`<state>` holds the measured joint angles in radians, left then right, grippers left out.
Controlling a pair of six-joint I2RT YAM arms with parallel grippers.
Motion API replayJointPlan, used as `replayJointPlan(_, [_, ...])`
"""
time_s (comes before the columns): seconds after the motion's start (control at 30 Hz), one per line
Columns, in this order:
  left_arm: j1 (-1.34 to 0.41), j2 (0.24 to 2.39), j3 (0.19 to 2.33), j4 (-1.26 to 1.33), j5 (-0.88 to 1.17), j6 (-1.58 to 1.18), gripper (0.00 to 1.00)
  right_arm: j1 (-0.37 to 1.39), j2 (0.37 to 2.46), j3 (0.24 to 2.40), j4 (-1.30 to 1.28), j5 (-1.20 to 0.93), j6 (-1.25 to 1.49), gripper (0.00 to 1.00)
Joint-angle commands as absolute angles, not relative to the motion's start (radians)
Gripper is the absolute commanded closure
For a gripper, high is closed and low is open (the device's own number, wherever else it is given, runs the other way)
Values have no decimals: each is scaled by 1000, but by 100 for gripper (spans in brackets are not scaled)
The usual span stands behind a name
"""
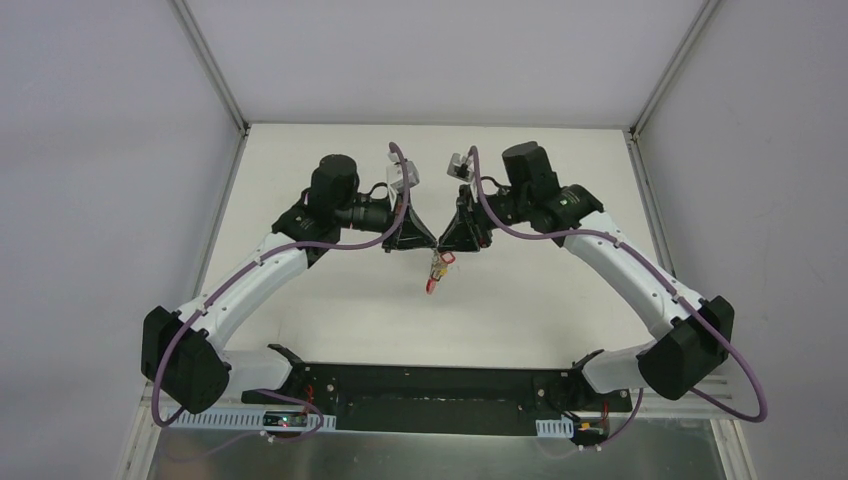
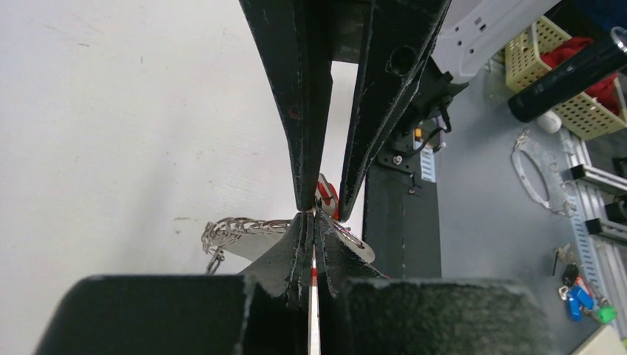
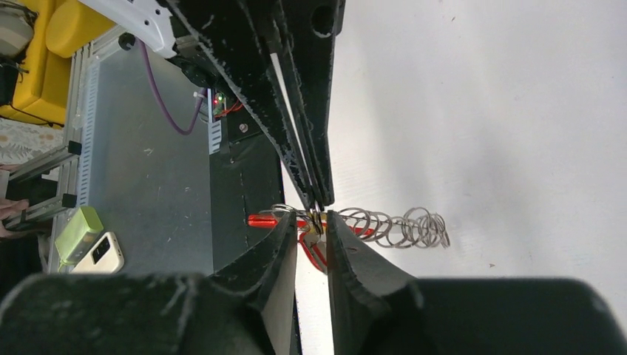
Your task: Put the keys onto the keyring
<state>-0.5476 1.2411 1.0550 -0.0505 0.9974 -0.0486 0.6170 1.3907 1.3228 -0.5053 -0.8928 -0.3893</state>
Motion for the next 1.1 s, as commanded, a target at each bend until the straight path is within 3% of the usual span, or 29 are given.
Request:
replayJointPlan(0.0, [-530,1198,1026,172,1069,-200,100,591,1334,1311,-446,-960,-373,75])
replayJointPlan(0.7, [-490,1208,955,462,1071,-399,100,540,1291,1228,-373,-997,-342,80])
replayJointPlan(1.07, [-488,1210,936,500,1091,-418,100,535,1279,1275,-393,-963,-345,65])
